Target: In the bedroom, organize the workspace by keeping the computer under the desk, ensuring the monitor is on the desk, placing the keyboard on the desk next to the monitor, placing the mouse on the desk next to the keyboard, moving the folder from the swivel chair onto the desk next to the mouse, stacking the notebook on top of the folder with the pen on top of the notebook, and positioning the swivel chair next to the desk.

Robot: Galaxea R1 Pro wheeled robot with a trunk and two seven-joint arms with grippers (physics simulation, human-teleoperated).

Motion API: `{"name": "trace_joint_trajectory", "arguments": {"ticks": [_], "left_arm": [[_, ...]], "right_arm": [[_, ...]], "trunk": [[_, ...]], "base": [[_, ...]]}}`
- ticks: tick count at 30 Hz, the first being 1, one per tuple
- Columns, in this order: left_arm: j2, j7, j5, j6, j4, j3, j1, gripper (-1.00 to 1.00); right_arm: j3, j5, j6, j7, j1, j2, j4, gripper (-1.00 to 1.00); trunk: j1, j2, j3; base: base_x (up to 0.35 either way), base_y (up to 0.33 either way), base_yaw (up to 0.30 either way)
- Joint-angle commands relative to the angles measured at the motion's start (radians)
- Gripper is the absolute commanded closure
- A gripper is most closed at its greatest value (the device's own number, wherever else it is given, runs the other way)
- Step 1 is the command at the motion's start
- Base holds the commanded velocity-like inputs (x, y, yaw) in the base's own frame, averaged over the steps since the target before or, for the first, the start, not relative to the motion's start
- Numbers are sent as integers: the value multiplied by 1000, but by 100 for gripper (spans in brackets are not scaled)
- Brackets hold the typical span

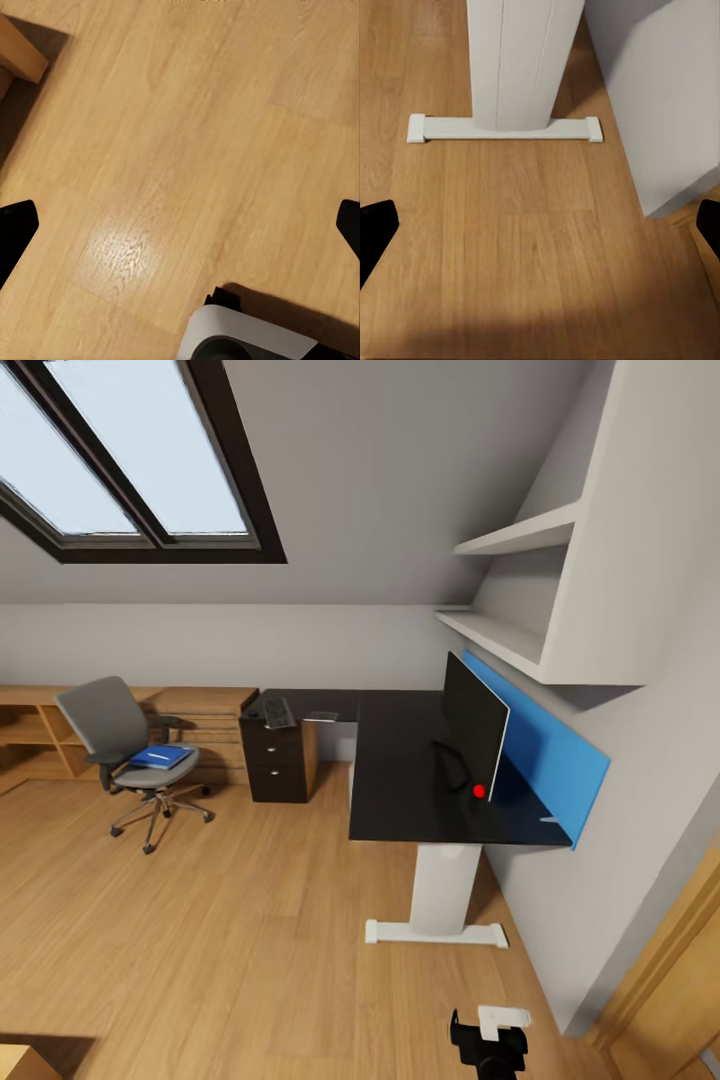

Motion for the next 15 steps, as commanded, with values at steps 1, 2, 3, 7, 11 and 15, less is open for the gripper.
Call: {"name": "trace_joint_trajectory", "arguments": {"ticks": [1,2,3,7,11,15], "left_arm": [[1,6,7,-3,0,-9,-1,-100],[1,6,7,-4,1,-9,-1,-100],[0,6,7,-5,1,-9,-1,-100],[-1,6,7,-5,2,-9,-1,-100],[-14,7,7,-7,2,-9,-1,-100],[-15,8,8,-7,2,-9,-1,-100]], "right_arm": [[8,-4,-3,-2,-1,1,3,-100],[8,-4,-3,0,-1,1,3,-100],[9,-4,-3,2,0,1,3,-100],[10,-4,-3,4,3,8,3,-100],[10,-3,-4,4,15,39,3,-100],[10,0,-5,4,18,39,2,-100]], "trunk": [[1,-2,-2],[1,-2,-2],[1,-2,-2],[1,-2,-2],[1,-2,-2],[1,-2,-2]], "base": [[105,179,0],[124,211,0],[140,240,0],[151,265,90],[42,77,262],[10,18,268]]}}
